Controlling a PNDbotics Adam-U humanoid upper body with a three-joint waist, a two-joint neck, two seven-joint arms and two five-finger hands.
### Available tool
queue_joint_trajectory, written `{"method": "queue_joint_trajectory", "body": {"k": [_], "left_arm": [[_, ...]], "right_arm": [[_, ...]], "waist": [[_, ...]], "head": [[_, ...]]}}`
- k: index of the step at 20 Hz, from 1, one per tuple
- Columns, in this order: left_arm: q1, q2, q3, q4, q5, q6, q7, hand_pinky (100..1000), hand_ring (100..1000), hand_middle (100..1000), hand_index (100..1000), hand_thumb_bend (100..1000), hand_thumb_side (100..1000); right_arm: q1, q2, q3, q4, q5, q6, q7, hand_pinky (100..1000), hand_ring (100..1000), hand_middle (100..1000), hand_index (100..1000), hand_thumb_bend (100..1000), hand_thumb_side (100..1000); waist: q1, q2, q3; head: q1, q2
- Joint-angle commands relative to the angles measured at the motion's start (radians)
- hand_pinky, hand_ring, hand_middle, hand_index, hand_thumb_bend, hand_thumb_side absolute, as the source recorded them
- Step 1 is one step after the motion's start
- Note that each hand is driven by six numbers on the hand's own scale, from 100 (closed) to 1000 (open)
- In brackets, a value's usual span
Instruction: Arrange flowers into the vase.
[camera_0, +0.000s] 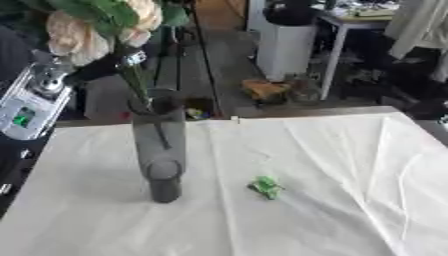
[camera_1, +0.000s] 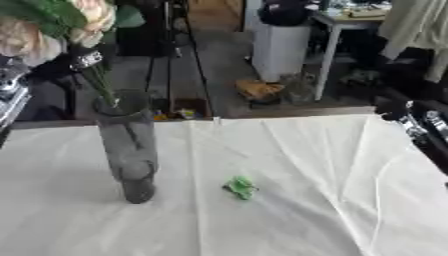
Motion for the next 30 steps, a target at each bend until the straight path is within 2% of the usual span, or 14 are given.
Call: {"method": "queue_joint_trajectory", "body": {"k": [1, 7, 16, 21, 23, 24, 26, 28, 29, 30], "left_arm": [[-0.022, 0.042, -0.004, -0.022, 0.006, -0.002, -0.019, 572, 369, 202, 465, 399, 811], [-0.007, 0.044, -0.027, -0.037, 0.01, -0.011, -0.044, 574, 369, 202, 465, 395, 822], [0.012, 0.036, -0.065, -0.071, 0.084, 0.006, -0.104, 565, 368, 200, 465, 390, 843], [0.025, 0.054, -0.074, -0.079, 0.059, -0.005, -0.127, 576, 384, 219, 484, 431, 865], [0.032, 0.061, -0.077, -0.077, 0.029, -0.022, -0.128, 583, 400, 247, 508, 448, 871], [0.037, 0.062, -0.079, -0.074, 0.013, -0.033, -0.126, 612, 461, 318, 560, 453, 888], [0.044, 0.06, -0.081, -0.065, -0.012, -0.062, -0.121, 619, 474, 336, 573, 460, 892], [0.054, 0.056, -0.085, -0.058, -0.034, -0.095, -0.12, 662, 578, 469, 644, 490, 916], [0.059, 0.053, -0.087, -0.054, -0.042, -0.109, -0.119, 664, 584, 476, 647, 493, 918], [0.065, 0.049, -0.089, -0.047, -0.048, -0.12, -0.118, 681, 626, 520, 664, 517, 933]], "right_arm": [[-0.012, -0.021, -0.009, -0.02, 0.002, 0.003, -0.002, 799, 803, 662, 758, 100, 860], [-0.013, -0.021, -0.009, -0.02, 0.003, 0.003, -0.002, 799, 803, 662, 758, 100, 860], [-0.014, -0.022, -0.009, -0.018, 0.003, 0.001, -0.002, 799, 803, 662, 757, 100, 860], [-0.012, -0.023, -0.01, -0.018, 0.004, 0.002, -0.003, 800, 802, 662, 757, 100, 861], [-0.011, -0.023, -0.011, -0.019, 0.004, 0.002, -0.003, 800, 802, 662, 757, 100, 861], [-0.012, -0.023, -0.011, -0.019, 0.003, 0.002, -0.003, 800, 802, 662, 757, 100, 861], [-0.012, -0.023, -0.011, -0.019, 0.003, 0.002, -0.002, 800, 802, 662, 757, 100, 861], [-0.012, -0.023, -0.011, -0.019, 0.003, 0.002, -0.003, 800, 802, 662, 756, 100, 862], [-0.012, -0.024, -0.011, -0.018, 0.003, 0.002, -0.003, 800, 802, 662, 756, 100, 862], [-0.012, -0.024, -0.011, -0.017, 0.003, 0.001, -0.003, 800, 802, 662, 756, 100, 863]], "waist": [[0.0, -0.014, 0.001], [0.0, -0.013, 0.005], [0.0, -0.011, 0.005], [0.001, -0.011, 0.004], [0.001, -0.01, 0.005], [0.001, -0.01, 0.005], [0.001, -0.01, 0.005], [0.0, -0.008, 0.006], [-0.001, -0.008, 0.007], [-0.001, -0.007, 0.007]], "head": [[-0.005, 0.001], [-0.009, 0.004], [-0.012, 0.007], [-0.014, 0.009], [-0.014, 0.008], [-0.014, 0.007], [-0.014, 0.007], [-0.015, 0.006], [-0.016, 0.006], [-0.015, 0.007]]}}
